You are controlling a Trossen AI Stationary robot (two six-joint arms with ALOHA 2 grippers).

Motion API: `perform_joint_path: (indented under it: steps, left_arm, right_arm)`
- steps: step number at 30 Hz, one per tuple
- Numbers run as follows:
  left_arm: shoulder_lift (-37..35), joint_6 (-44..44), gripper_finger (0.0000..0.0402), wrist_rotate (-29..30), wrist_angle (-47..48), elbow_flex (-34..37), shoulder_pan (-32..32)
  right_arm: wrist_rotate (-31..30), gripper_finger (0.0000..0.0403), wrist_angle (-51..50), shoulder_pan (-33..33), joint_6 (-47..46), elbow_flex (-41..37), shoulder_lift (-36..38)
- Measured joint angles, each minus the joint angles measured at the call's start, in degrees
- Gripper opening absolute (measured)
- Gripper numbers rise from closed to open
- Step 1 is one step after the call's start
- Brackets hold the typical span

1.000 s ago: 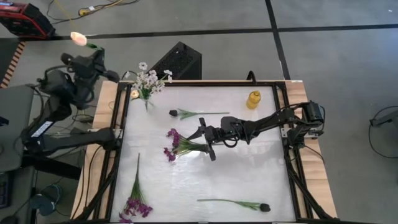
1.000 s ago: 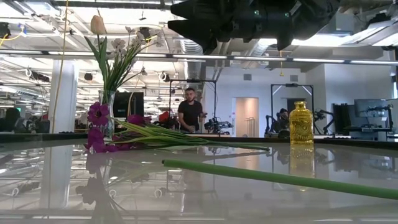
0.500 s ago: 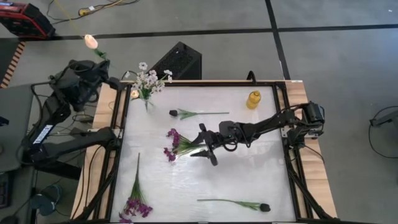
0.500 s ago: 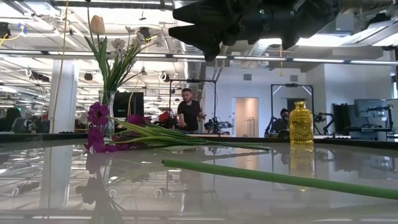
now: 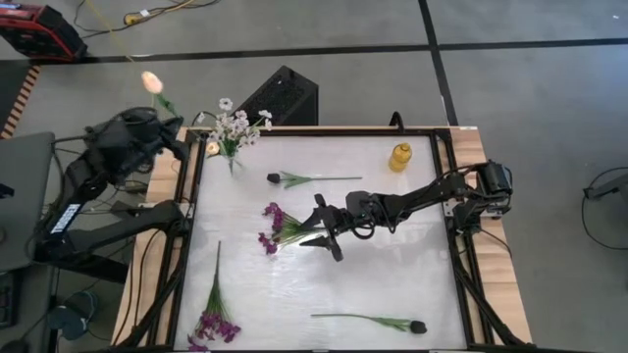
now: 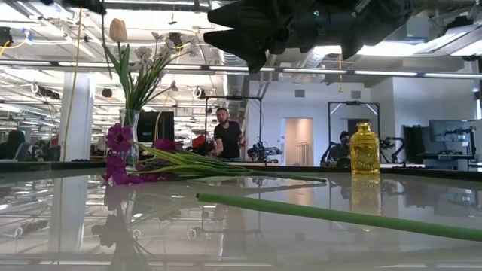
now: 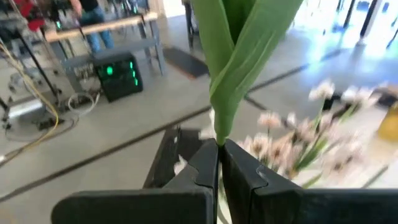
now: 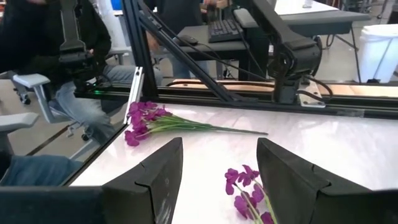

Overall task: Sort flowers into vase by color
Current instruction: Put the white tulip into the transparent vase

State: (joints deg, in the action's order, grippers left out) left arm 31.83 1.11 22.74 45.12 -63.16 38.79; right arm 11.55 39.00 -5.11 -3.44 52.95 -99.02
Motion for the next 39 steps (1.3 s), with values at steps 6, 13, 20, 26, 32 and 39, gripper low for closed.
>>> perform_joint_path:
  steps: [6,13,20,26,32,39]
  left_arm:
    - [-1.52,-0.14,0.0,-0.35,-7.27,9.48,0.0]
    - [-4.1,0.1,0.0,0.05,-12.39,16.97,0.0]
    - [-5.41,-0.71,0.0,1.75,-19.36,21.13,-0.02]
    - [-4.53,-0.4,0.0,1.76,-19.21,21.49,-0.02]
    - [-4.48,-0.31,0.0,1.92,-19.17,21.49,-0.02]
    - [-4.6,-1.02,0.0,1.89,-18.31,20.18,-0.02]
  right_arm:
    - [-1.2,0.023,0.11,-0.02,-0.23,0.01,0.0]
    - [-1.22,0.023,-0.03,-0.16,-1.11,0.0,0.0]
    - [-1.22,0.023,-0.02,0.09,-1.14,0.0,0.0]
    - [-1.22,0.023,-0.02,0.09,-1.09,0.0,0.0]
    - [-1.22,0.023,-0.02,0.36,-1.09,0.0,0.0]
    - [-1.2,0.023,-0.02,0.33,-1.09,0.0,0.0]
